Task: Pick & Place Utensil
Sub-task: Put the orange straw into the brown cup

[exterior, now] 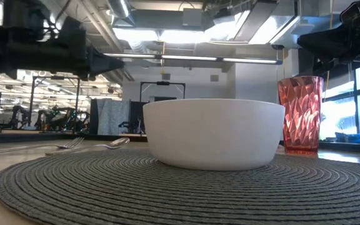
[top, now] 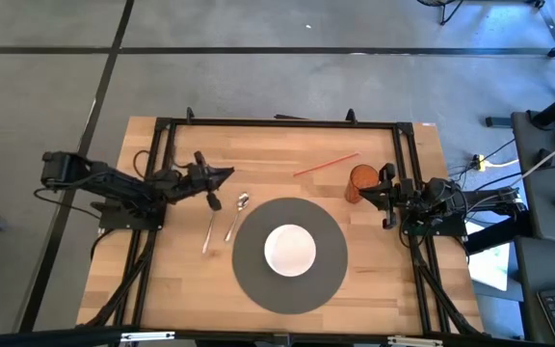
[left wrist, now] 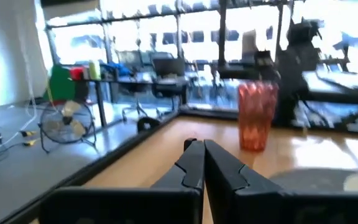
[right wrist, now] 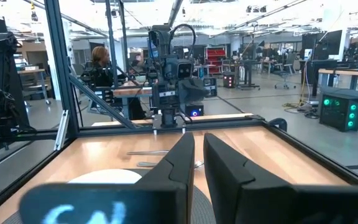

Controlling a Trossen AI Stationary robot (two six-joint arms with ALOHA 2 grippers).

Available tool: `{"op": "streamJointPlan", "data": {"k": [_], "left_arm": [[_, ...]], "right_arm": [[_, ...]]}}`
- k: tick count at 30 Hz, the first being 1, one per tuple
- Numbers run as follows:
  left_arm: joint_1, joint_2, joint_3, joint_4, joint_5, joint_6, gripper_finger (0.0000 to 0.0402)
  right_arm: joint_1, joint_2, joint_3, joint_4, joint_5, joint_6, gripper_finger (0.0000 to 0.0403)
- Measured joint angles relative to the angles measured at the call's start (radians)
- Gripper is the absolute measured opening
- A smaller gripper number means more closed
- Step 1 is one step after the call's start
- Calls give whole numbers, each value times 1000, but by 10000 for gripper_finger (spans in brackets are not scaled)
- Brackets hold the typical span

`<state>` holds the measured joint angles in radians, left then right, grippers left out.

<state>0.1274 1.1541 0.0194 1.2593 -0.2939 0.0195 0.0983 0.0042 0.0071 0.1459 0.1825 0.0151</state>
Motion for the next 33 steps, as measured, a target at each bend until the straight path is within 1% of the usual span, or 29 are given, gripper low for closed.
{"op": "streamJointPlan", "data": {"k": [2, 7, 9, 10, 12, 15, 17, 20, 23, 25, 27, 29, 31, 33], "left_arm": [[5, -1, -12, 28, 4, -11, 2], [5, -1, -12, 22, 5, -9, 1], [4, -1, -12, 22, 5, -9, 2], [4, -1, -12, 22, 5, -10, 3], [4, -1, -12, 20, 6, -16, 3], [4, -1, -12, 16, 3, -36, 1], [4, -1, -12, 16, 1, -41, 2], [4, -1, -12, 16, 1, -43, 4], [4, -1, -12, 12, 4, -43, 5], [4, -1, -12, -1, 4, -43, 5], [4, -1, -12, -13, 1, -43, 3], [4, -1, -12, -27, 1, -44, 2], [4, -1, -12, -39, 1, -43, 2], [4, 0, -12, -42, 0, -44, 4]], "right_arm": [[0, 0, 0, 0, 0, 0, 37], [0, 0, 0, 2, 7, -1, 37], [0, 0, 0, 27, 11, -1, 37], [0, 1, 2, 42, 30, 8, 37], [0, 22, 36, 23, 93, 40, 36], [0, 113, 142, -67, 131, 44, 23], [-1, 210, 227, -144, 138, 39, 9], [-14, 391, 404, -230, 146, 24, 6], [-59, 623, 636, -417, 166, 23, 6], [-109, 795, 800, -562, 152, -10, 4], [-171, 965, 962, -670, 98, -78, 4], [-243, 1129, 1111, -771, -9, -163, 4], [-313, 1294, 1242, -874, -113, -207, 5], [-372, 1442, 1364, -938, -169, -264, 5]]}}
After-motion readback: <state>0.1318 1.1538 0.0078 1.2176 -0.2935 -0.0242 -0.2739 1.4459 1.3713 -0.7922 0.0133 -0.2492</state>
